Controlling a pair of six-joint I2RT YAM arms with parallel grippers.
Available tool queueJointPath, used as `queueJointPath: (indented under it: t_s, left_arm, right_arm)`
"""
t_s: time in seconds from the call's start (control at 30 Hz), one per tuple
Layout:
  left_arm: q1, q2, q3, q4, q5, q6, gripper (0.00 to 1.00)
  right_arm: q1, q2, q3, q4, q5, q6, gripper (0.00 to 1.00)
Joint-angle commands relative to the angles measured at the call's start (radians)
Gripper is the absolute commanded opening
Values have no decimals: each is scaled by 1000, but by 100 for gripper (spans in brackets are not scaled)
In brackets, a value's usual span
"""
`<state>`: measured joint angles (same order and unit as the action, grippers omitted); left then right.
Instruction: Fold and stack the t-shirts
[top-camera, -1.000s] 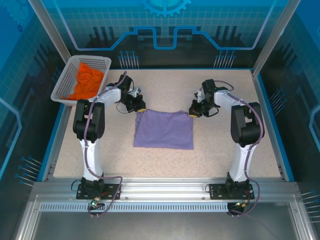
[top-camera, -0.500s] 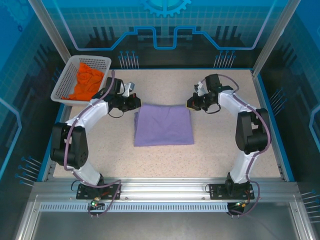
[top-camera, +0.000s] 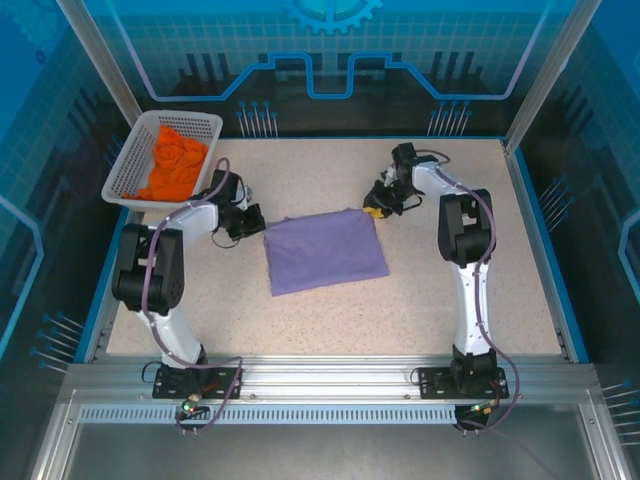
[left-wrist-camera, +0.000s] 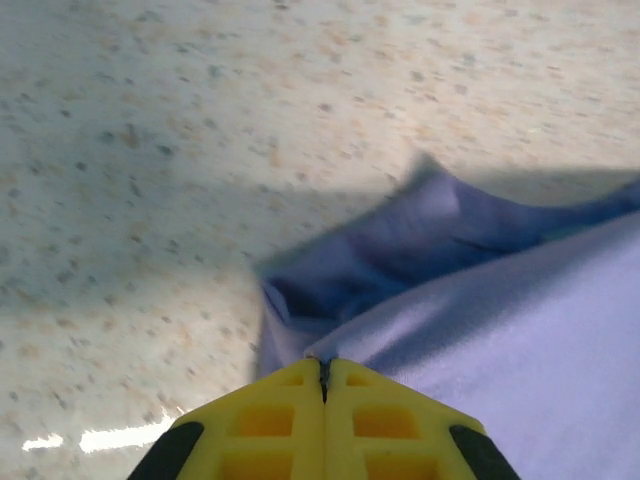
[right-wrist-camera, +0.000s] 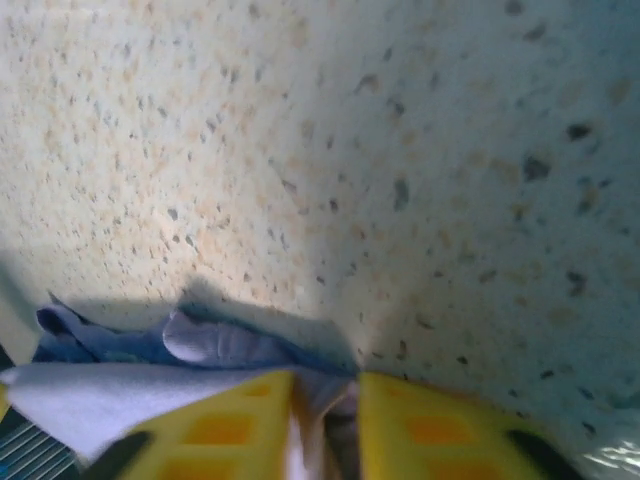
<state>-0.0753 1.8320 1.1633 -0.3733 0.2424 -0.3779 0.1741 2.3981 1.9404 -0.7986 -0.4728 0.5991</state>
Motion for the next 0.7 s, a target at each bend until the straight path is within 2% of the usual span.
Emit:
queueJointPath:
  t_s: [0.0,0.03,0.1,0.17,0.27,0.3,0.4,0.53,0.67]
  left_arm:
    - [14,63,121,-151,-173,-47,27]
    - [12,81,159,-172,-171,-46,26]
    - [7,87,209,-201,-175,-51,32]
    - [0,66,250,-247,-223,-72,51]
    - [-9,7,268,-270,-213,-82,54]
    - [-17,-14,266,-270,-195,-84,54]
    - [-66,-65,230,-226,-47,-87,51]
    - [-164,-44,182,-153,170,-148,43]
    - [-242,39,166,-59,235,-217,34]
  right_arm:
    - [-20,47,154,-123,54,53,43]
    - [-29,56,185,-154,63,59,44]
    - [-48,31,174,-150,52,84,45]
    - [-60,-57,80,-79,46,110,48]
    - [-51,-232,-114,83,26,116,52]
    - [-43,-273,-167,117,11,113,52]
    - [-1,-346,-295,176,-76,88,46]
    - [84,-329,-344,147,-110,34,34]
    - [129,-240,-314,167,-125,70,24]
